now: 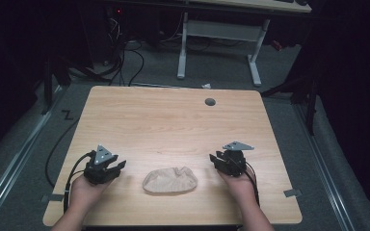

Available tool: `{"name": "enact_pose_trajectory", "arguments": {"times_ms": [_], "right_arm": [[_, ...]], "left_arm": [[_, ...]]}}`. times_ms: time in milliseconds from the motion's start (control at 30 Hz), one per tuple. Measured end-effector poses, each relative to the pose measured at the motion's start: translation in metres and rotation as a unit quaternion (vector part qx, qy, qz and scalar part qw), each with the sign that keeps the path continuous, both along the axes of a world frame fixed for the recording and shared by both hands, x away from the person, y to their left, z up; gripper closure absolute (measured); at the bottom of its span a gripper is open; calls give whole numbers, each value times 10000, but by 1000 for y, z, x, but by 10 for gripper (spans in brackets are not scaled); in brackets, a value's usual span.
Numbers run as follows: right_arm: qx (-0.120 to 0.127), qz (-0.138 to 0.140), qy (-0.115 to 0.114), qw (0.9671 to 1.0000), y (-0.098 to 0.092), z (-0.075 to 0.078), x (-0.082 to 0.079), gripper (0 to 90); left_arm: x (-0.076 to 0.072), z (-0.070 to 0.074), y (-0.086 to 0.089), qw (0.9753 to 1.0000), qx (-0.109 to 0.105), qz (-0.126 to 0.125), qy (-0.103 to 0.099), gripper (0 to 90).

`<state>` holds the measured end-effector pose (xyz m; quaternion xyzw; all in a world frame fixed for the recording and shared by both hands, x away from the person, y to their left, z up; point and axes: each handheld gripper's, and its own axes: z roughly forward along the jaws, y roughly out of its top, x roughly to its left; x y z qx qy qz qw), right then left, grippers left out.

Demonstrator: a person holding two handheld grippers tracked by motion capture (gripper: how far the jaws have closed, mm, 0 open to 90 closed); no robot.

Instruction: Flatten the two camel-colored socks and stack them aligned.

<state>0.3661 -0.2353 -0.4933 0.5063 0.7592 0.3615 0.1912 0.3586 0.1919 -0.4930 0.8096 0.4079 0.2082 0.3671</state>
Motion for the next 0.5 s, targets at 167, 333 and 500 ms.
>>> {"name": "enact_pose_trajectory", "arguments": {"times_ms": [167,333,500], "right_arm": [[9,5,-13,10000,1,0,0,594],[31,-30,27,10000,0,-3,2,588],[32,-69,31,10000,-1,-3,8,574]], "left_arm": [[2,-4,2,10000,3,96,1,452],[14,-15,8,9990,-125,252,342,336],[20,-21,7,9986,-19,277,440,331]]}}
